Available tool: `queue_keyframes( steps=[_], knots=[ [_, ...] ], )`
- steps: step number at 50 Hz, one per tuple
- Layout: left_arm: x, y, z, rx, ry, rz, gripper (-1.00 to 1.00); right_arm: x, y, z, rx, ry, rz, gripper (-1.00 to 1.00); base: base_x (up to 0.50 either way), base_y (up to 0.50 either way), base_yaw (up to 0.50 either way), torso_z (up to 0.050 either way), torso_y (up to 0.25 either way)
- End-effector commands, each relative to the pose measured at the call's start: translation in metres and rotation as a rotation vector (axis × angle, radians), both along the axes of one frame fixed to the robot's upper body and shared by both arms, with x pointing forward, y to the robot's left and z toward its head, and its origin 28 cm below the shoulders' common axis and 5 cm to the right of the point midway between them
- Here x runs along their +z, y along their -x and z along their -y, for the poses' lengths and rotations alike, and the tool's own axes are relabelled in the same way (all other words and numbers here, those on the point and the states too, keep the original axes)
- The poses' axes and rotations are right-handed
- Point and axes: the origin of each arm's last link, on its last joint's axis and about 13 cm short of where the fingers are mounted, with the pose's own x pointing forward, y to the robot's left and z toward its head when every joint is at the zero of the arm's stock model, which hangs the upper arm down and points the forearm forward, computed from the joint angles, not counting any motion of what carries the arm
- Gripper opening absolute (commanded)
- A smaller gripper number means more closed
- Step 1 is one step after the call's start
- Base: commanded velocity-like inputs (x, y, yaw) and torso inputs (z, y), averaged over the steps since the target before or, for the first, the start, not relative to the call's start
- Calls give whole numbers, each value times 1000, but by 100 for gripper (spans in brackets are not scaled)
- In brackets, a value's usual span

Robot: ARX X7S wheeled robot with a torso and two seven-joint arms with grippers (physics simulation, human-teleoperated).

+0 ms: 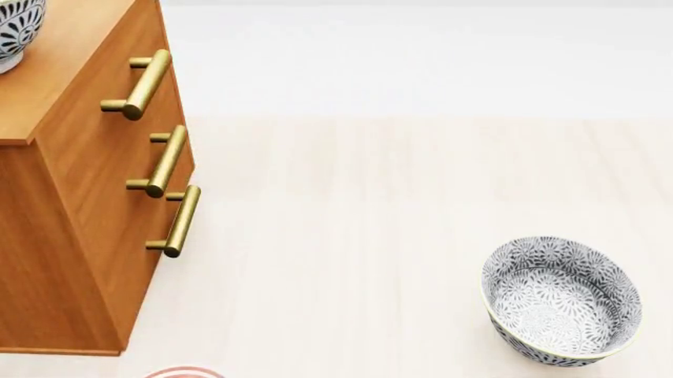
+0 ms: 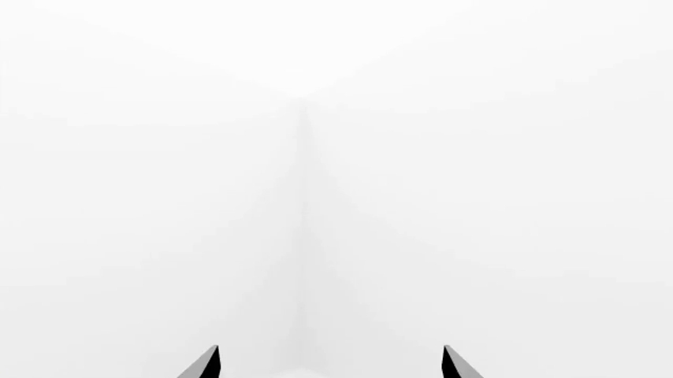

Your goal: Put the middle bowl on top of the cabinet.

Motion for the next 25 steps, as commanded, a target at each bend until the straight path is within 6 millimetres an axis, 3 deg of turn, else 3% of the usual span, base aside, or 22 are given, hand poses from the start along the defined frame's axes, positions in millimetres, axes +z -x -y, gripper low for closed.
queue_keyframes(
  steps=[1,25],
  knots=[
    [12,14,5,9,-64,34,100,0,-1,0,1,0,-1,100,0,0,0,0,0],
    [16,62,22,-91,-265,200,100,-1,-3,0,6,4,-1,100,0,0,0,0,0]
  ],
)
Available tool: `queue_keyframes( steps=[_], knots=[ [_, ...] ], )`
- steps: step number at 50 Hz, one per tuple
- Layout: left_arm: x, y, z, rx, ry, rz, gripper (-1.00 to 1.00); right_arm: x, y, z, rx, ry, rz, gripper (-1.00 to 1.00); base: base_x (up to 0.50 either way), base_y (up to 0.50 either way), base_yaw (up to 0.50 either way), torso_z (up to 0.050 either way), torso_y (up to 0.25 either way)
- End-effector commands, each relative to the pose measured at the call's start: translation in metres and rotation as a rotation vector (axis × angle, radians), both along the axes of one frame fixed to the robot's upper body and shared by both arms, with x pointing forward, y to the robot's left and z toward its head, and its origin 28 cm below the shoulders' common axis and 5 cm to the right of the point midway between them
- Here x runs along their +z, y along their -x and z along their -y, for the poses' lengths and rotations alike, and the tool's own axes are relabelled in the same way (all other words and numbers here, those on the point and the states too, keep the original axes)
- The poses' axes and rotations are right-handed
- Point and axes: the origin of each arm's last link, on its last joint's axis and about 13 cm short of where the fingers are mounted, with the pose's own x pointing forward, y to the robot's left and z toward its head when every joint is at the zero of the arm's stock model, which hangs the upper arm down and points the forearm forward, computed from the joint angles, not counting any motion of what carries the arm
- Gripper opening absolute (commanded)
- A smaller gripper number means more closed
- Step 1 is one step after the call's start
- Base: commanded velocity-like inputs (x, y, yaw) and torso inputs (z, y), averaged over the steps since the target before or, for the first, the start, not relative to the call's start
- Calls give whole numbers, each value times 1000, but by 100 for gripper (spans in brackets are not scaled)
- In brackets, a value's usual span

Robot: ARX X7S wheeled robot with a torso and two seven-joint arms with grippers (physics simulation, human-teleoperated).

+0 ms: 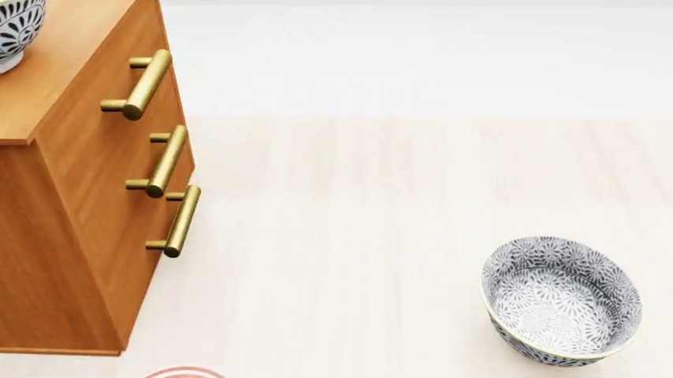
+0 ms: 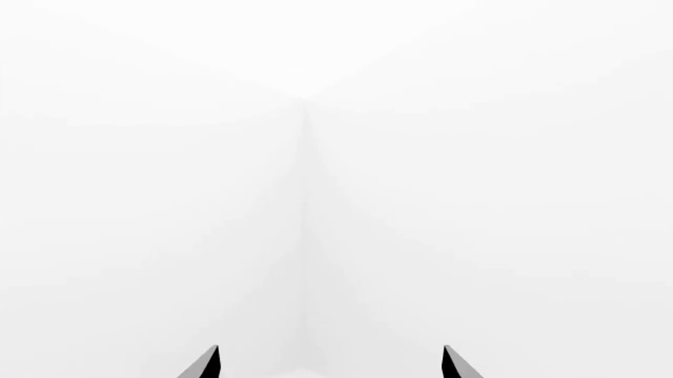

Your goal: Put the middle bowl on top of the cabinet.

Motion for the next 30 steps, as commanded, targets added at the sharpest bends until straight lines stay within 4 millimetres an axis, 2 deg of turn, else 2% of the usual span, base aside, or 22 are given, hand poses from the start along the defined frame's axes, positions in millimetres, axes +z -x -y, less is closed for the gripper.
queue_keyframes(
  steps=[1,5,19,30],
  knots=[
    [2,25,8,-53,-89,71,100,0,-1,0,3,3,-1,100,0,0,0,0,0],
    [-1,34,13,-82,-141,105,100,0,-1,1,4,2,-2,100,0,0,0,0,0],
    [-18,40,21,-191,-291,160,100,0,1,4,2,3,3,100,0,0,0,0,0],
    [-33,59,28,-283,-374,257,100,-1,-1,4,4,2,0,100,0,0,0,0,0]
  ],
)
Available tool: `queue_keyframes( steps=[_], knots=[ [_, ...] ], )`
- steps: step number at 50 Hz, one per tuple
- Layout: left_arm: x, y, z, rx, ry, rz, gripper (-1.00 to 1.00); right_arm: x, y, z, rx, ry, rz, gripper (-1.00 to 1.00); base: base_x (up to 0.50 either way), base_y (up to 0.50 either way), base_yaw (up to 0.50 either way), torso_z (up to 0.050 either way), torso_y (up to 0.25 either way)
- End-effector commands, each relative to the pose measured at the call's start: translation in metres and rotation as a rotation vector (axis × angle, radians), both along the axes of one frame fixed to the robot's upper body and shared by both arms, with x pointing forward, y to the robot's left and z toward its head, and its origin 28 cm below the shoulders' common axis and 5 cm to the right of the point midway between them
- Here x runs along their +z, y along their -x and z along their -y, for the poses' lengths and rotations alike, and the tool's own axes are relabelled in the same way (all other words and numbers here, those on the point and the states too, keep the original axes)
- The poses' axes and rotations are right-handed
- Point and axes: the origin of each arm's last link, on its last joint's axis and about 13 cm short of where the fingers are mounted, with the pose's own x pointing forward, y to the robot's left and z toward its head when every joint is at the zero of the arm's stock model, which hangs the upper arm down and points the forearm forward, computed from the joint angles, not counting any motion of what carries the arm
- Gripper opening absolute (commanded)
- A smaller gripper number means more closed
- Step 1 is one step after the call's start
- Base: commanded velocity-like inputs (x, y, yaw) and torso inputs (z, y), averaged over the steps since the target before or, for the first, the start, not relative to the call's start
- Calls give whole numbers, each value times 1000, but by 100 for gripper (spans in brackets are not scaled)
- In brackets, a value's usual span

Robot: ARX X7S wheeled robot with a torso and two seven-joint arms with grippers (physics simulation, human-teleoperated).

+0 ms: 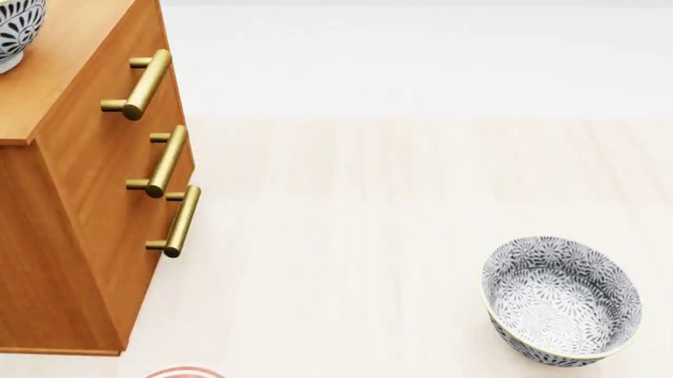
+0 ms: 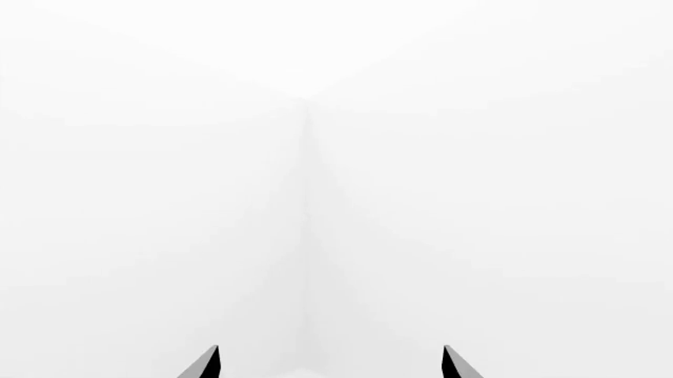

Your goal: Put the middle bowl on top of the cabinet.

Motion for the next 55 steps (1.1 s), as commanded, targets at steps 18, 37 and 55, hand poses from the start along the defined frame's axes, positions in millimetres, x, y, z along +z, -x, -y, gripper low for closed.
queue_keyframes(
  steps=[18,37,55],
  knots=[
    [-28,47,11,-144,-192,174,100,-1,-2,0,7,5,-6,100,0,0,0,0,0],
    [-59,77,13,-217,-265,271,100,-1,-3,1,11,10,-8,100,0,0,0,0,0],
    [-93,107,13,-206,-349,375,100,-1,-3,0,21,17,-14,100,0,0,0,0,0]
  ],
)
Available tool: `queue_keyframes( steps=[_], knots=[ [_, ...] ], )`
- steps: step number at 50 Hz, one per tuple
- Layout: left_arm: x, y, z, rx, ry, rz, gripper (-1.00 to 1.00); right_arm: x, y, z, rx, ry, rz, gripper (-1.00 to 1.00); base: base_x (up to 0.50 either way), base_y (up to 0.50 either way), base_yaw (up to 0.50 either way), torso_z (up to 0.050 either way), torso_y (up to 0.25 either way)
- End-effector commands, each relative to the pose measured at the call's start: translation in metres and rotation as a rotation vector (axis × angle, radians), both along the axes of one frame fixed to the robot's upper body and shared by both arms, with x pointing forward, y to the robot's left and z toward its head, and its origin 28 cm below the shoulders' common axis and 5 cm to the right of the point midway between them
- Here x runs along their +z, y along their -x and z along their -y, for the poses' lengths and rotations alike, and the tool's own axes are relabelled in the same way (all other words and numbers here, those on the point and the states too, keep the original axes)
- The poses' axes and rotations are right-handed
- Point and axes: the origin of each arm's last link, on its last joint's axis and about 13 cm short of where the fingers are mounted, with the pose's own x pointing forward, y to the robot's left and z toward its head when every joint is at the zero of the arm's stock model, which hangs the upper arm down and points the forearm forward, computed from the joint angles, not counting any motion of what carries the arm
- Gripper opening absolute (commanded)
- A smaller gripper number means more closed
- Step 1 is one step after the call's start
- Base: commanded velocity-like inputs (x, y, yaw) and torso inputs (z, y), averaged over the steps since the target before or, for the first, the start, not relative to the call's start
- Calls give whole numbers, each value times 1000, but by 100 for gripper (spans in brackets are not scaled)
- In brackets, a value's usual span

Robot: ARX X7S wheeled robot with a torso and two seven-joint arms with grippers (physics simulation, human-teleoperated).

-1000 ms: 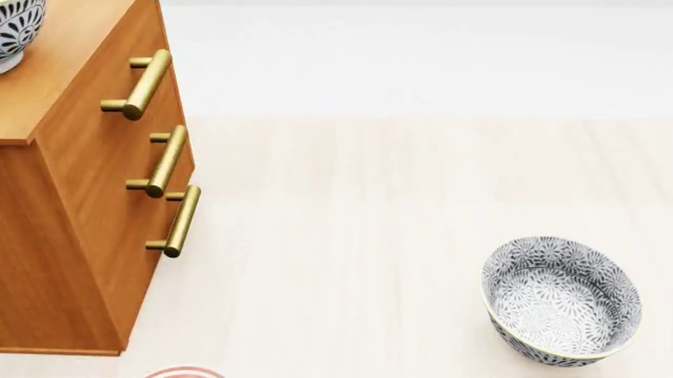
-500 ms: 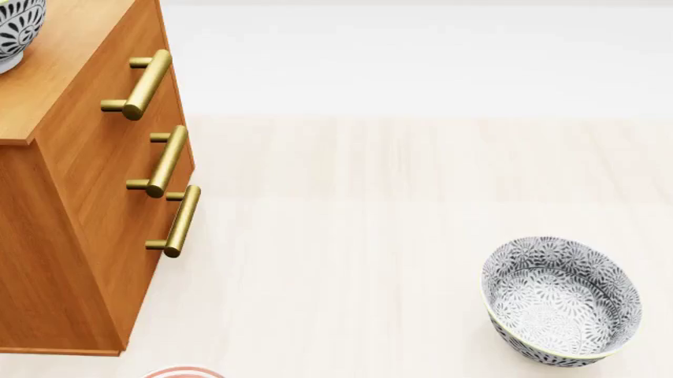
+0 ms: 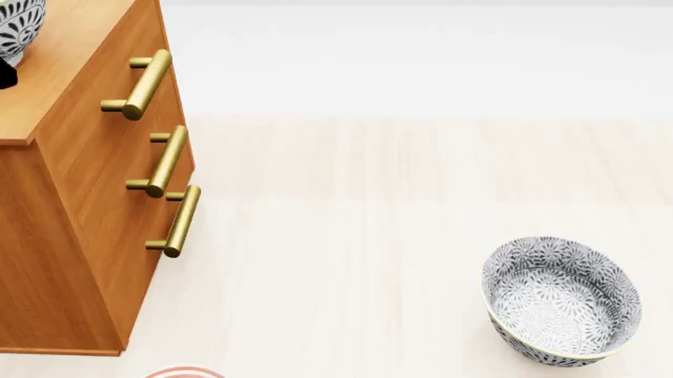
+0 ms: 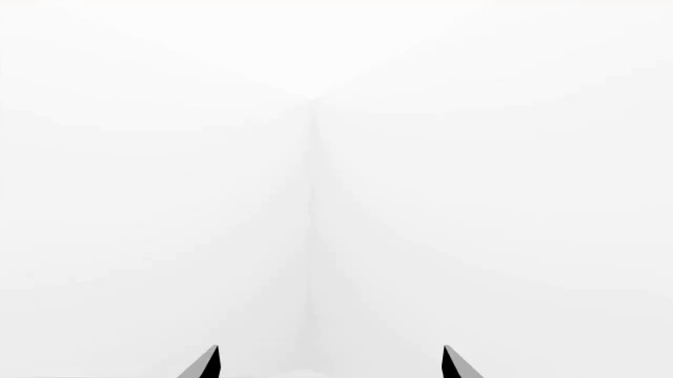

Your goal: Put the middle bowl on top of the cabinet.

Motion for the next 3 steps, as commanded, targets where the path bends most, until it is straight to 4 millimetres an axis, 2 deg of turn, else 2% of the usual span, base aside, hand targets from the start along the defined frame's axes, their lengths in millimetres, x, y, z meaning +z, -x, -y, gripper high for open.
queue_keyframes(
  steps=[1,3],
  knots=[
    [-18,22,-1,-9,-32,79,100,0,-1,-1,8,6,-5,100,0,0,0,0,0],
    [-20,25,-1,0,-40,95,100,0,-1,-1,9,4,-4,100,0,0,0,0,0]
  ],
)
